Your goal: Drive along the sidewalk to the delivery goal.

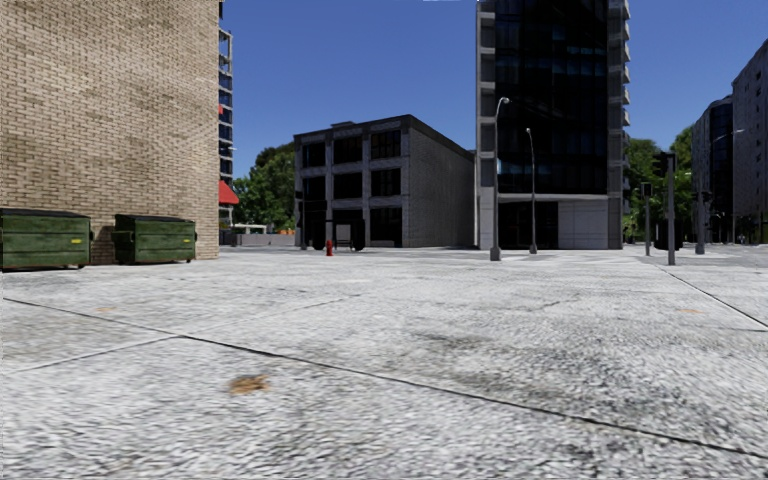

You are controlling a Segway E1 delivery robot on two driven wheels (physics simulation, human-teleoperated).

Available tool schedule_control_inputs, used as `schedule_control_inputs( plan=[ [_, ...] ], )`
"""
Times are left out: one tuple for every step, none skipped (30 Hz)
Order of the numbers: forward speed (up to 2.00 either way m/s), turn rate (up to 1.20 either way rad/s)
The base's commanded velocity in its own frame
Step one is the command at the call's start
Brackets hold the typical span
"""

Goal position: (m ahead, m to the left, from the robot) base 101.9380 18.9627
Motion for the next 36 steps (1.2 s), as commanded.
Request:
schedule_control_inputs(
  plan=[
    [2.0,-0.65],
    [2.0,-0.65],
    [2.0,-0.65],
    [2.0,-0.65],
    [2.0,-0.65],
    [2.0,-0.65],
    [2.0,-0.65],
    [2.0,-0.65],
    [2.0,-0.65],
    [2.0,-0.65],
    [2.0,-0.65],
    [2.0,-0.65],
    [2.0,-0.54],
    [2.0,-0.54],
    [2.0,-0.33],
    [2.0,-0.03],
    [2.0,0.0],
    [2.0,0.0],
    [2.0,0.0],
    [2.0,0.0],
    [2.0,0.0],
    [2.0,0.0],
    [2.0,0.0],
    [2.0,0.0],
    [2.0,0.0],
    [2.0,0.0],
    [2.0,0.0],
    [2.0,0.0],
    [2.0,0.0],
    [2.0,0.0],
    [2.0,0.0],
    [2.0,0.0],
    [2.0,-0.04],
    [2.0,-0.04],
    [2.0,-0.1],
    [2.0,-0.18]
  ],
)
